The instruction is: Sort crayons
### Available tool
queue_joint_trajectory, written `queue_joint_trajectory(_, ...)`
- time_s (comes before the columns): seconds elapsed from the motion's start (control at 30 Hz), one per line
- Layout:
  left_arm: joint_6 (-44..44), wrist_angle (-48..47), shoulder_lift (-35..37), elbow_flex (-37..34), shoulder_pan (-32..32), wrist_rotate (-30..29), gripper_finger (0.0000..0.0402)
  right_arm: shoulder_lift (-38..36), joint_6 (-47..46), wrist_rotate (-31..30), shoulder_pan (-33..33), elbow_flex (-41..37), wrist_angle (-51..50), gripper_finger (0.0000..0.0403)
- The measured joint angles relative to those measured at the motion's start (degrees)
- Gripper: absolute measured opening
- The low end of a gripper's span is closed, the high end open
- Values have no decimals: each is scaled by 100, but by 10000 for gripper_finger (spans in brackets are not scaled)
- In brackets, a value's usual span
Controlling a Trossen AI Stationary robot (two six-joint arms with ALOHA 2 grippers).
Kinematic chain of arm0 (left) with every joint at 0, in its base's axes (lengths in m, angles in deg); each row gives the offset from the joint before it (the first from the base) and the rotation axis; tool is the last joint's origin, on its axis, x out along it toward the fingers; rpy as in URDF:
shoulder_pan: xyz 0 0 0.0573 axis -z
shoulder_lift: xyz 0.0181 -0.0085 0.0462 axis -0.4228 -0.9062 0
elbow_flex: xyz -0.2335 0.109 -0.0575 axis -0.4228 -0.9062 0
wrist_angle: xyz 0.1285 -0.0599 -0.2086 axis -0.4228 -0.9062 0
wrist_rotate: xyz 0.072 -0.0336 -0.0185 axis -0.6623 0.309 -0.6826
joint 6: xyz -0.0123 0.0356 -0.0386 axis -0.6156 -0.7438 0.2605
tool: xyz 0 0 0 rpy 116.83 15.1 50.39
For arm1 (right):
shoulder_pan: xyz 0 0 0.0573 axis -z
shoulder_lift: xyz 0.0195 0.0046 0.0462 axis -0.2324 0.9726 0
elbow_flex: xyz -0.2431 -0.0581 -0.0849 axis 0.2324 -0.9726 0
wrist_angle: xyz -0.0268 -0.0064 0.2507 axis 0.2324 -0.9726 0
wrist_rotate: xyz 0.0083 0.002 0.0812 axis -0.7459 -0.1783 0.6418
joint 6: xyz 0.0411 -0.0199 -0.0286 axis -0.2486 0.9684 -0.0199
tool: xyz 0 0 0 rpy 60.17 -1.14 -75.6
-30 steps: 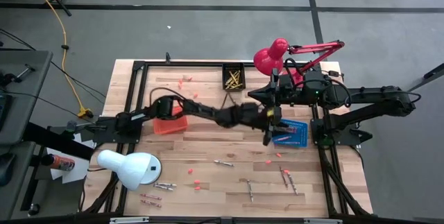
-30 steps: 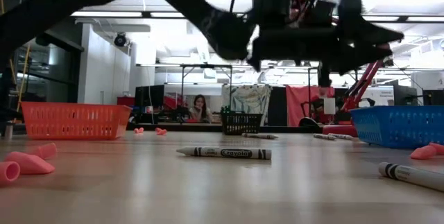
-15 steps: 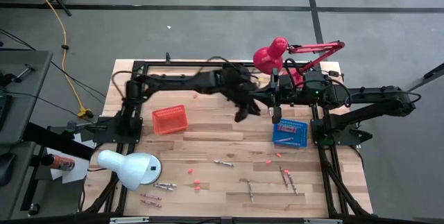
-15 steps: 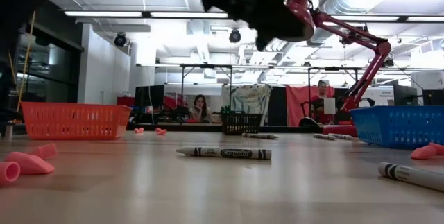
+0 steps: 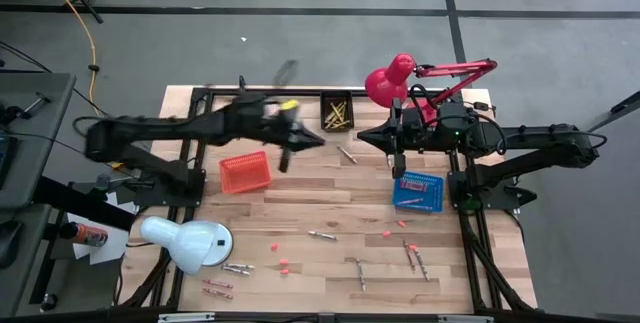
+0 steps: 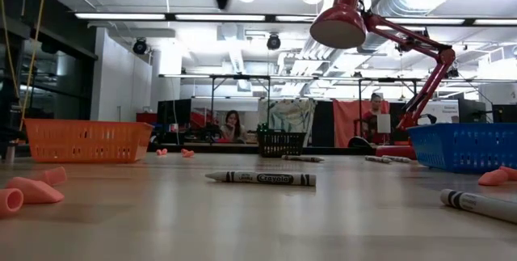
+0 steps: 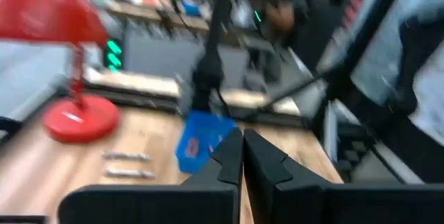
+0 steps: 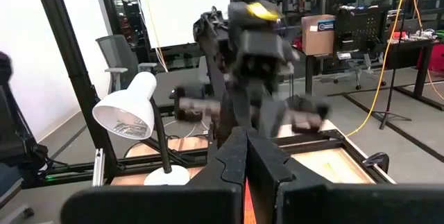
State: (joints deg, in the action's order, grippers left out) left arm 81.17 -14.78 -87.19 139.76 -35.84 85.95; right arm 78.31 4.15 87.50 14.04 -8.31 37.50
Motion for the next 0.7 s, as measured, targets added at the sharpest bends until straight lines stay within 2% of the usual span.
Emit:
queue_joint_trajectory(0.13, 54, 301, 956, -681, 213, -974, 1, 0, 0, 0, 0, 0, 15, 0)
queue_joint_trajectory(0.3, -57, 238, 1648, -962, 465, -1887, 0, 15, 2, 0, 0, 0, 7, 0)
queue_joint_trajectory(0.43, -243, 283, 1774, -960, 533, -2094, 0, 17, 130, -1, 0, 0, -11, 0)
queue_joint_trajectory(0.7, -241, 236, 1763, -960, 531, -2120, 0, 19, 149, -2, 0, 0, -11, 0)
